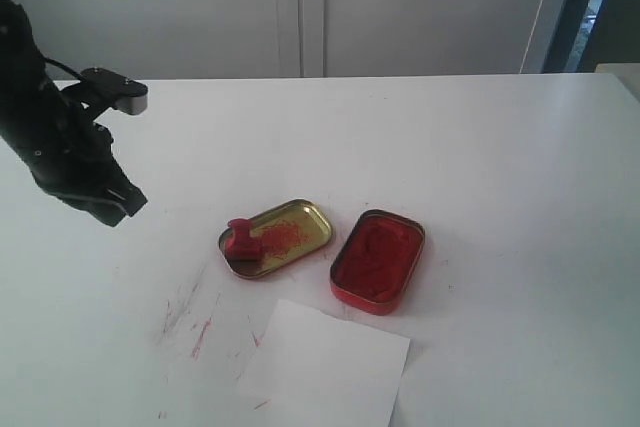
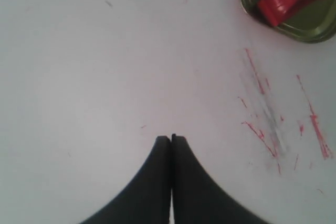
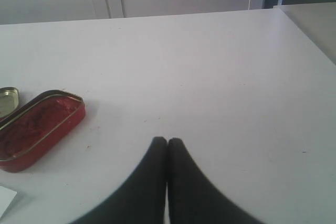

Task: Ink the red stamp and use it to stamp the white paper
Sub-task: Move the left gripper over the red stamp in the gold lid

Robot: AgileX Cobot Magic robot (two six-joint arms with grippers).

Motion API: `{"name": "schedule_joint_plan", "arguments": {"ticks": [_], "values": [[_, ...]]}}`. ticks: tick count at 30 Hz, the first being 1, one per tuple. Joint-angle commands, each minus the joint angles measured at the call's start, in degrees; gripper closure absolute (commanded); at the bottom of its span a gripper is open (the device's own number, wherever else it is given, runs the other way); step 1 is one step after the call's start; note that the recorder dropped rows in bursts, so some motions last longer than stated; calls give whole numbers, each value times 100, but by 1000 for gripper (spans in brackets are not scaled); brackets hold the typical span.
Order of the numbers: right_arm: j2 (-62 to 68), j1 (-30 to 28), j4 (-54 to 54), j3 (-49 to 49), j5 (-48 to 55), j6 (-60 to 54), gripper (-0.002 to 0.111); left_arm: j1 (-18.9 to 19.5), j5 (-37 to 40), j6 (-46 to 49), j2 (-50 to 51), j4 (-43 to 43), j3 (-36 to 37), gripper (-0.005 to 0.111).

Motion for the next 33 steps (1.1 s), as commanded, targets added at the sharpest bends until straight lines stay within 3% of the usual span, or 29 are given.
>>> {"name": "schedule_joint_plan", "arguments": {"ticks": [1,7,16,18,24,33], "values": [[-30,-20,-38,30,-39,6,108,-35,238,906,207,-436,-357,107],[-30,-20,-38,30,-39,6,108,-35,650,1699,539,-1154,-898,107],[-30,-20,-38,30,-39,6,108,-788,1353,2001,1197,-825,-2027,107],[-30,-20,-38,30,-39,6,108,-1003,1606,2455,1346,-658,-2362,107],[-30,-20,-38,30,-39,6,108,-1184,1535,3429,1445,-427,-2598,107],[-30,-20,-38,30,-39,6,108,-1448,1248,3461,1445,167,-2598,107]]}}
